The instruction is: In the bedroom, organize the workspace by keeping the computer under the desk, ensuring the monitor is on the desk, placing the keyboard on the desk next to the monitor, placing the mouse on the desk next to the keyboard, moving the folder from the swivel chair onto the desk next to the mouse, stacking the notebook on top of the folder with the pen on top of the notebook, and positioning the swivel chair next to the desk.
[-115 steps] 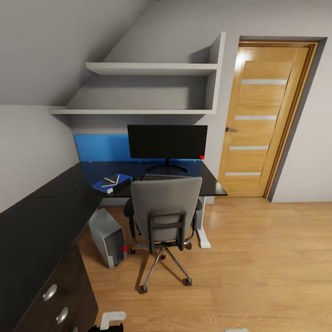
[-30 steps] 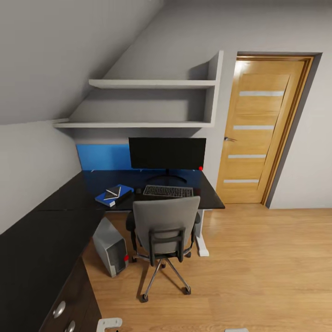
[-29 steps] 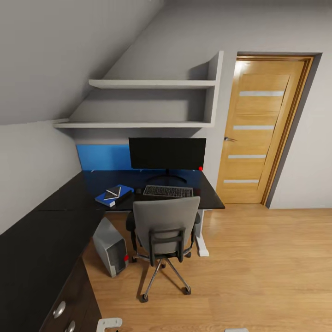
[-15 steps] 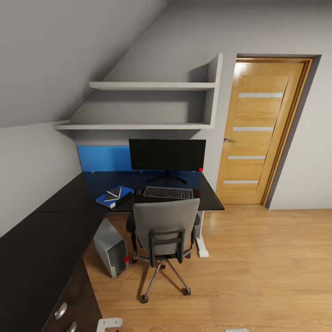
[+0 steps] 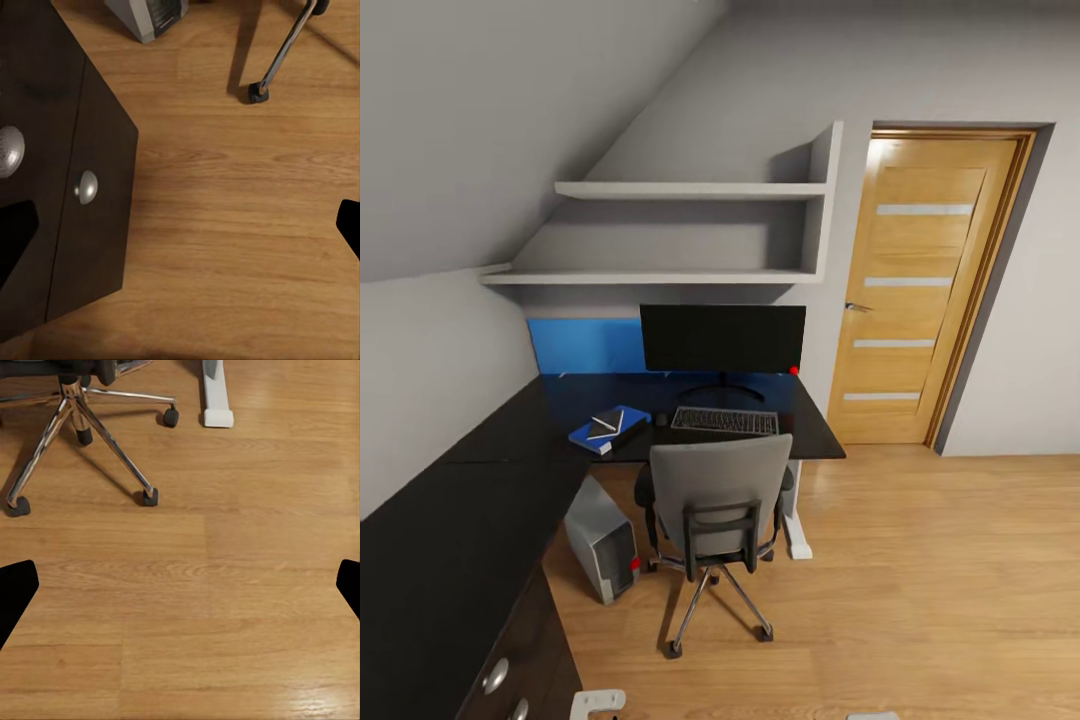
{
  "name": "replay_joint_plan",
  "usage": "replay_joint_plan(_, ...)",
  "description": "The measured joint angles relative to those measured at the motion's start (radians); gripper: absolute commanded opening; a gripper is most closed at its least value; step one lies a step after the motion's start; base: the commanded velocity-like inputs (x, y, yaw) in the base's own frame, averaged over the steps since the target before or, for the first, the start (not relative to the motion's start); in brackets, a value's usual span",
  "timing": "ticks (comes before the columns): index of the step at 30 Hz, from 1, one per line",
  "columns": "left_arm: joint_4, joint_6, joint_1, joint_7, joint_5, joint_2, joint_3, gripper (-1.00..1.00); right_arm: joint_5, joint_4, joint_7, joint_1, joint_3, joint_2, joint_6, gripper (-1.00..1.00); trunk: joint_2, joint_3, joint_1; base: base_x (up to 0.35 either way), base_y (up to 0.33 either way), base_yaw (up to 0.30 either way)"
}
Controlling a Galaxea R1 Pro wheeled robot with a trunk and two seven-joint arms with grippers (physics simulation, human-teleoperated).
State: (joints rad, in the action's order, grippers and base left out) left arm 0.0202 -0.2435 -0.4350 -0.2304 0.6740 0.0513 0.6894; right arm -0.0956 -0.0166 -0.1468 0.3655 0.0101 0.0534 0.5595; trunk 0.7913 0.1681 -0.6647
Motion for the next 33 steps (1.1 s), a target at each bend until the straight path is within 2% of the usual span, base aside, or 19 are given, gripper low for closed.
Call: replay_joint_plan(33,0.000,0.002,0.000,0.000,0.000,0.002,0.000,1.00,0.000,0.000,0.000,0.000,0.000,0.000,0.000,1.00,-0.232,-0.104,0.127,0.000,0.000,0.000)
